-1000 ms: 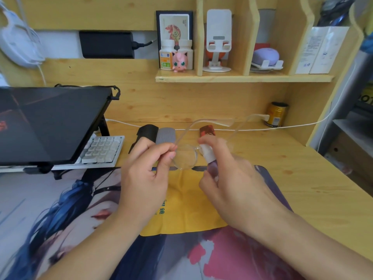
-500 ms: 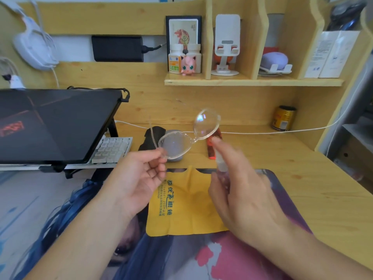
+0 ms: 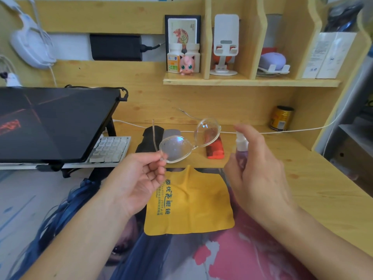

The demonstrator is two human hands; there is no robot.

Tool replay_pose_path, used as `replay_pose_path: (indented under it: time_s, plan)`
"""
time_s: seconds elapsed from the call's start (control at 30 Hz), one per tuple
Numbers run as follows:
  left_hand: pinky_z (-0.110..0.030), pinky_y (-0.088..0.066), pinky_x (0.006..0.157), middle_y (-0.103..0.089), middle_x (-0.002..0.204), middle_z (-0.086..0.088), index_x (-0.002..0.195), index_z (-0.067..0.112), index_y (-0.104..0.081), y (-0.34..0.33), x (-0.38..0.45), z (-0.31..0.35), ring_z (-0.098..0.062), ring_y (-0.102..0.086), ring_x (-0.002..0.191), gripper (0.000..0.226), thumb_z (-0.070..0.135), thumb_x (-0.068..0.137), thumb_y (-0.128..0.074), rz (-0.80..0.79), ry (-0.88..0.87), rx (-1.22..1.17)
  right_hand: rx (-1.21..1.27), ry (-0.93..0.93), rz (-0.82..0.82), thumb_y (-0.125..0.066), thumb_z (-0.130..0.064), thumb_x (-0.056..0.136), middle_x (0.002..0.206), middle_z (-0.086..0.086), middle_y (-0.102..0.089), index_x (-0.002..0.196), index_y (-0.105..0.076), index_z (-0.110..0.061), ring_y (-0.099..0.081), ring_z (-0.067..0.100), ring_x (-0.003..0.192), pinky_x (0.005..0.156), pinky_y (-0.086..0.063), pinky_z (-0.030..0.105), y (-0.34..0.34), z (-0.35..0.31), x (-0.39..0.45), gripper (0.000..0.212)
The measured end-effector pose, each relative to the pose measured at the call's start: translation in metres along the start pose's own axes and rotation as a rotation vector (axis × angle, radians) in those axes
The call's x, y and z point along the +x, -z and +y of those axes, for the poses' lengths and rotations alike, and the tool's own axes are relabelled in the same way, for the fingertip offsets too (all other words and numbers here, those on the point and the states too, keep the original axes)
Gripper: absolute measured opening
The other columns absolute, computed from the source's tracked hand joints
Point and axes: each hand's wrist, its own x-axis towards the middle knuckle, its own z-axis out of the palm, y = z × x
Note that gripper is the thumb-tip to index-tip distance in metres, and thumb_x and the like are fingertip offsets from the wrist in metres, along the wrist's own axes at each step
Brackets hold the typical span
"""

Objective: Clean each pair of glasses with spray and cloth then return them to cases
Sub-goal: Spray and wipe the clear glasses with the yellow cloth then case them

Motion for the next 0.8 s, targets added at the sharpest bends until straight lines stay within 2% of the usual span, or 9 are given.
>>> replay_pose_path:
  time_s: [0.13, 0.23, 0.27, 0.33, 0.37, 0.47, 0.6, 0.73, 0.8]
  plan:
    - [-0.022, -0.048, 0.062, -0.061, 0.069, -0.004, 0.088, 0.002, -0.072, -0.001, -0.001, 0.0, -0.01, -0.054, 0.057, 0.009, 0.005, 0.09, -0.064, 0.01, -0.002, 0.002, 0.058, -0.03, -0.039, -0.061, -0.01, 0.09, 0.079, -0.022, -0.049, 0.131, -0.031, -0.046, -0.054, 0.005, 0.077, 0.063, -0.047, 0.036, -0.001, 0.005, 0.0, 0.063]
    - [-0.024, -0.046, 0.066, -0.062, 0.068, -0.004, 0.087, 0.001, -0.072, -0.002, -0.001, -0.001, -0.01, -0.054, 0.057, 0.01, 0.004, 0.091, -0.063, 0.015, -0.012, -0.001, 0.143, -0.058, 0.006, -0.056, -0.021, 0.09, 0.075, -0.014, -0.055, 0.142, -0.025, -0.045, -0.056, 0.001, 0.071, 0.06, -0.04, 0.014, 0.007, 0.013, 0.003, 0.065]
    - [-0.024, -0.046, 0.066, -0.062, 0.068, -0.004, 0.088, 0.001, -0.072, -0.002, -0.001, -0.002, -0.01, -0.054, 0.058, 0.01, 0.003, 0.091, -0.062, 0.012, -0.018, 0.006, 0.155, -0.077, 0.039, -0.055, -0.022, 0.091, 0.079, -0.015, -0.056, 0.146, -0.021, -0.042, -0.055, 0.004, 0.068, 0.059, -0.04, 0.014, 0.009, 0.017, 0.007, 0.068]
    - [-0.024, -0.047, 0.064, -0.063, 0.068, -0.004, 0.089, 0.001, -0.072, -0.001, 0.0, -0.003, -0.011, -0.055, 0.058, 0.011, 0.002, 0.091, -0.061, 0.011, -0.052, 0.053, 0.159, -0.17, 0.118, -0.054, -0.02, 0.095, 0.077, -0.014, -0.056, 0.15, -0.017, -0.04, -0.055, 0.009, 0.066, 0.062, -0.046, 0.021, 0.011, 0.038, 0.016, 0.069]
    - [-0.024, -0.047, 0.063, -0.064, 0.069, -0.005, 0.09, 0.0, -0.074, 0.0, 0.001, -0.004, -0.011, -0.056, 0.059, 0.013, 0.001, 0.091, -0.061, 0.015, -0.099, 0.108, 0.169, -0.256, 0.157, -0.054, -0.021, 0.098, 0.079, -0.013, -0.056, 0.15, -0.019, -0.039, -0.057, 0.01, 0.069, 0.066, -0.051, 0.031, 0.011, 0.053, 0.023, 0.065]
    - [-0.028, -0.05, 0.067, -0.066, 0.072, -0.008, 0.092, 0.009, -0.079, 0.002, 0.003, -0.008, -0.015, -0.059, 0.066, 0.014, 0.004, 0.092, -0.065, 0.035, -0.355, 0.397, 0.172, -0.508, 0.201, -0.054, -0.024, 0.101, 0.097, -0.004, -0.057, 0.136, -0.035, -0.031, -0.06, 0.019, 0.087, 0.084, -0.055, 0.054, 0.012, 0.11, 0.036, 0.039]
    - [-0.021, -0.053, 0.071, -0.072, 0.077, -0.001, 0.097, 0.021, -0.078, -0.003, 0.0, -0.017, -0.007, -0.064, 0.068, 0.011, 0.016, 0.094, -0.069, 0.061, -0.608, 0.608, 0.175, -0.686, 0.184, -0.054, -0.024, 0.101, 0.096, -0.002, -0.053, 0.115, -0.035, -0.033, -0.06, 0.034, 0.097, 0.086, -0.054, 0.059, 0.012, 0.166, 0.032, 0.025]
    - [-0.011, -0.05, 0.069, -0.072, 0.086, 0.0, 0.096, 0.023, -0.077, -0.005, 0.001, -0.022, -0.001, -0.064, 0.067, 0.016, 0.011, 0.094, -0.067, 0.042, -0.709, 0.638, 0.193, -0.814, 0.099, -0.056, -0.031, 0.1, 0.104, 0.001, -0.053, 0.12, -0.036, -0.031, -0.061, 0.037, 0.104, 0.092, -0.053, 0.06, 0.007, 0.186, 0.027, 0.028]
    - [-0.01, -0.049, 0.07, -0.069, 0.086, 0.002, 0.094, 0.026, -0.076, -0.005, 0.002, -0.024, 0.0, -0.063, 0.069, 0.02, 0.009, 0.094, -0.067, 0.024, -0.766, 0.657, 0.225, -0.827, 0.097, -0.06, -0.037, 0.096, 0.117, 0.003, -0.053, 0.134, -0.035, -0.029, -0.062, 0.033, 0.111, 0.094, -0.055, 0.053, 0.008, 0.179, 0.027, 0.047]
